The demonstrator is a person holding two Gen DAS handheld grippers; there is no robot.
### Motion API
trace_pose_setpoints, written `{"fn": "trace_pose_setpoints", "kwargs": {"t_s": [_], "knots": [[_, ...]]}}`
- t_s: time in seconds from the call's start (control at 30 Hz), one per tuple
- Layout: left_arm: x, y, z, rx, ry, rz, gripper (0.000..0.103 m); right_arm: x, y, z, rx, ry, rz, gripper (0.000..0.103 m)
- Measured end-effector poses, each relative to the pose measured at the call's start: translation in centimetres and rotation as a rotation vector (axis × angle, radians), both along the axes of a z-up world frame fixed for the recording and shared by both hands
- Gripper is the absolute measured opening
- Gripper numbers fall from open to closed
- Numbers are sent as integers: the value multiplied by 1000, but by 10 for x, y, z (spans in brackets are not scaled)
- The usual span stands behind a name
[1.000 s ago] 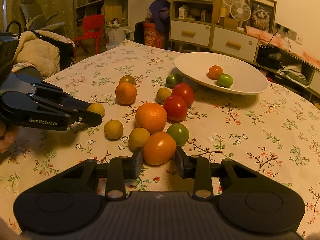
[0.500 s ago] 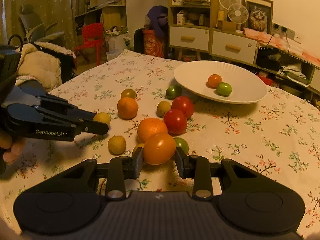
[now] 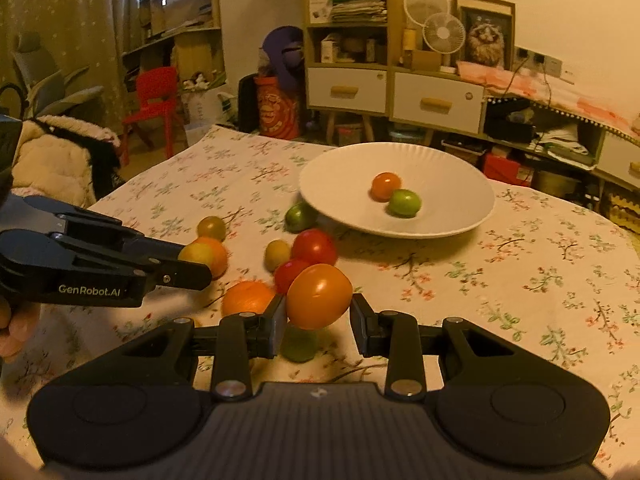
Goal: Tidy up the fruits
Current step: 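Carry both held fruits over the white plate and lower them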
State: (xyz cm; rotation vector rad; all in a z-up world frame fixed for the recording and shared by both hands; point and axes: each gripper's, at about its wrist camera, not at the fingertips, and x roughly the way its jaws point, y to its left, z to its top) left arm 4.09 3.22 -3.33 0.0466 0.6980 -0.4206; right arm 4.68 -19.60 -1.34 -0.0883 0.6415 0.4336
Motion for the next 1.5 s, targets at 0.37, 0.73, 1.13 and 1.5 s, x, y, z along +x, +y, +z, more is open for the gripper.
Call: {"fn": "trace_pose_setpoints", "kwargs": {"t_s": [0.37,0.73,1.13,1.5], "knots": [[19,-25,15,-11,-25,50,27,30,-17,11,16,-4,-46,31],[49,-48,18,-26,-44,51,27,73,-31,12,-24,-1,-28,31],[88,-66,7,25,-31,61,27,120,-28,7,-86,31,-1,31],[108,-73,-1,87,0,62,27,145,-26,0,-120,78,1,31]]}}
